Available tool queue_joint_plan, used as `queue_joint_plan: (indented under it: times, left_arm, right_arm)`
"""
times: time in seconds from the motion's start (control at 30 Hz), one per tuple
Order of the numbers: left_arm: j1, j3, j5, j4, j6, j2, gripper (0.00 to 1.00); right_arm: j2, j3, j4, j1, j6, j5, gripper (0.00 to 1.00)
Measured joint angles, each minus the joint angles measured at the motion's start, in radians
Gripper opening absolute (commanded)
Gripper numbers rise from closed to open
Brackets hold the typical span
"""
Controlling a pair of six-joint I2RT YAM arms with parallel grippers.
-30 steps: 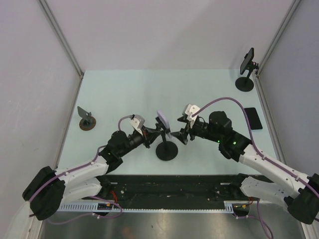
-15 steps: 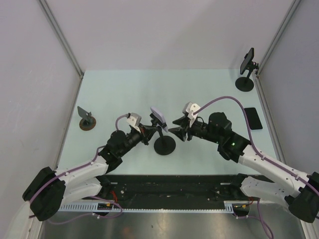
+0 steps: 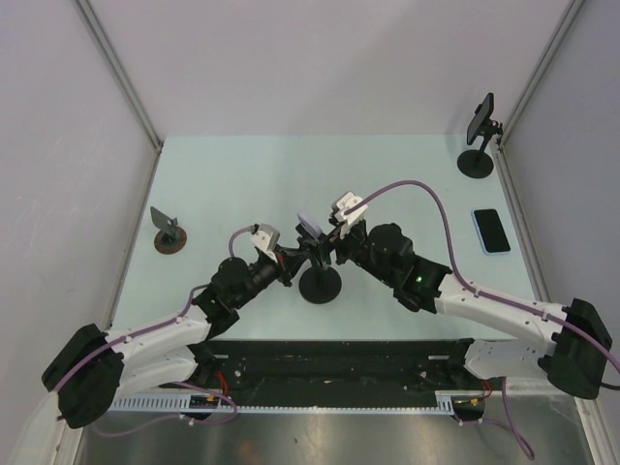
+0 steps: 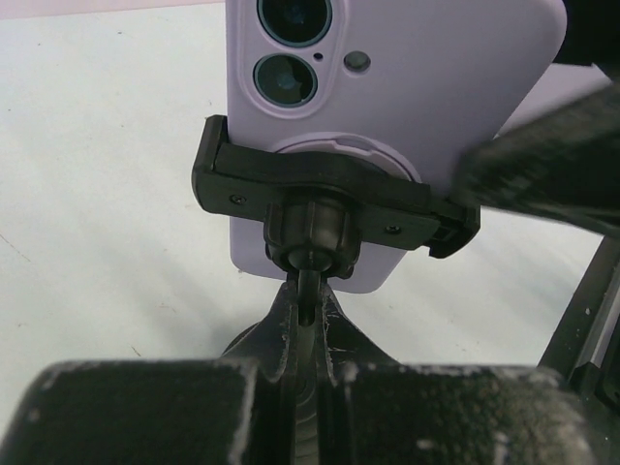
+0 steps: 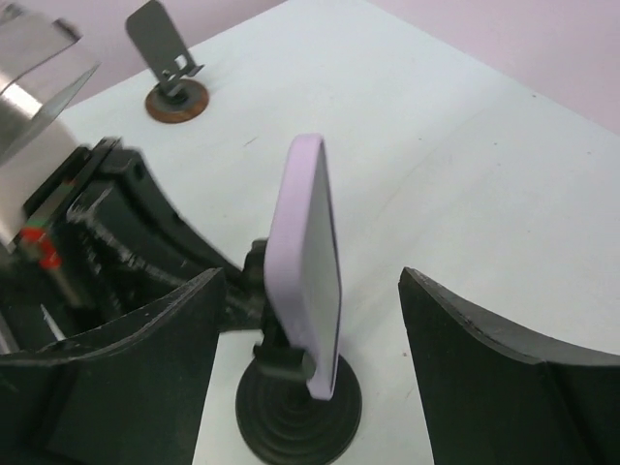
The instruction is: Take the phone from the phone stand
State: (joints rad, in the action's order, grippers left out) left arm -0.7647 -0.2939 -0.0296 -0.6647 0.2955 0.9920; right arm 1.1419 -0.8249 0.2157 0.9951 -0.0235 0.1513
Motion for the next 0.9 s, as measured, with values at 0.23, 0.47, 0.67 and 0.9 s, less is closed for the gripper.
queue_joint_plan:
  times: [0.23, 0.47, 0.67, 0.9]
  left_arm:
    - [-0.031, 0.000, 0.004, 0.005, -0.019, 0.000, 0.00]
    - [-0.034, 0.000, 0.005, 0.005, -0.027, 0.000, 0.00]
    - [-0.034, 0.000, 0.005, 0.005, -0.026, 0.000, 0.00]
    - [-0.034, 0.000, 0.005, 0.005, -0.025, 0.000, 0.00]
  right_arm:
    - [0.100, -0.072, 0.031, 0.003, 0.017, 0.096, 0.61]
    - [0.133, -0.087, 0.040, 0.003, 0.037, 0.119, 0.57]
    - [0.151, -0.087, 0.027, 0.005, 0.050, 0.133, 0.55]
    - [0.164, -0.088, 0.028, 0.018, 0.052, 0.151, 0.03]
